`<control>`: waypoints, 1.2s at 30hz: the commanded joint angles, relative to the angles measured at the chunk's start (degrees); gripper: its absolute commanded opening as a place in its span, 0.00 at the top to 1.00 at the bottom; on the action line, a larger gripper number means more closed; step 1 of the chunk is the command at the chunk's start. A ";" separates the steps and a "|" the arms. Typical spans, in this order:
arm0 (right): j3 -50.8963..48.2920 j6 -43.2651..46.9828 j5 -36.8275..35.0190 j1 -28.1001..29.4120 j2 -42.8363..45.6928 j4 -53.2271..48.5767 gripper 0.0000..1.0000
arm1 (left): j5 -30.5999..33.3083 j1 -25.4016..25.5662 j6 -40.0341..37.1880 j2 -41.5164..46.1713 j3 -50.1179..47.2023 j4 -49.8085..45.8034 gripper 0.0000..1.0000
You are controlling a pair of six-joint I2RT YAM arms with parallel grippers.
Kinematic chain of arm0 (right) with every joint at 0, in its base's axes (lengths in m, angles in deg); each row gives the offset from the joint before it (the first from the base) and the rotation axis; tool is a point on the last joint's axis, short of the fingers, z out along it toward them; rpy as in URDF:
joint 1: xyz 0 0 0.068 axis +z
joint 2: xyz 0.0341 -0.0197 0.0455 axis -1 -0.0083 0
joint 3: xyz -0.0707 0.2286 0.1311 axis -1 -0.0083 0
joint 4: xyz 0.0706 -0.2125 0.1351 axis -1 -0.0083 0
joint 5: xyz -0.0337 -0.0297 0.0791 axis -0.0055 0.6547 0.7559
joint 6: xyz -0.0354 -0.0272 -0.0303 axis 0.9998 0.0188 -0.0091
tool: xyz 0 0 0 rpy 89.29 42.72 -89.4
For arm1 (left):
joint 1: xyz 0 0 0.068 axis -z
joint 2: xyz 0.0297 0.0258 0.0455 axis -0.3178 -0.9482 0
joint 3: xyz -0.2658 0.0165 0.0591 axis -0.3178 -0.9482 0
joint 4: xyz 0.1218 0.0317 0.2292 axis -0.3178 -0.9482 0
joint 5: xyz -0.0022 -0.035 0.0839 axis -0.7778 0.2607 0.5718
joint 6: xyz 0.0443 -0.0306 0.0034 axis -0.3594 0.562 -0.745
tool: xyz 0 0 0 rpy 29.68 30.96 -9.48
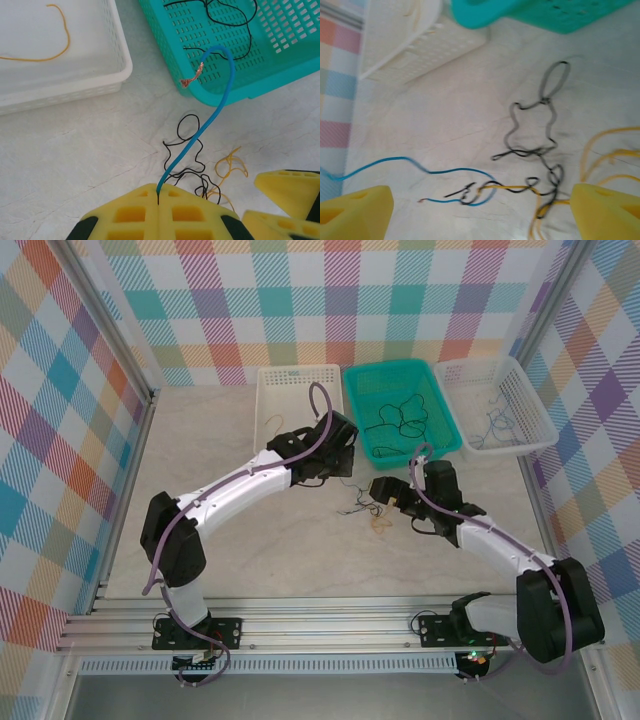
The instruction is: Untangle the cables
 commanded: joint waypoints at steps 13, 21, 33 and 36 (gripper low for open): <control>9.15 -3.19 -12.21 1.23 -11.98 -12.58 0.34 | -0.48 0.37 1.01 1.76 0.22 0.03 1.00; 12.62 -1.77 -18.99 2.78 -18.04 -11.09 0.48 | -0.09 0.35 1.01 1.79 -0.04 -0.31 1.00; 13.25 2.61 -24.50 3.49 -19.67 -11.64 0.80 | 5.09 0.30 1.89 6.74 -3.62 1.57 1.00; 12.94 3.99 -26.96 3.52 -19.19 -12.72 0.82 | 6.48 0.12 2.06 7.51 -4.13 1.18 1.00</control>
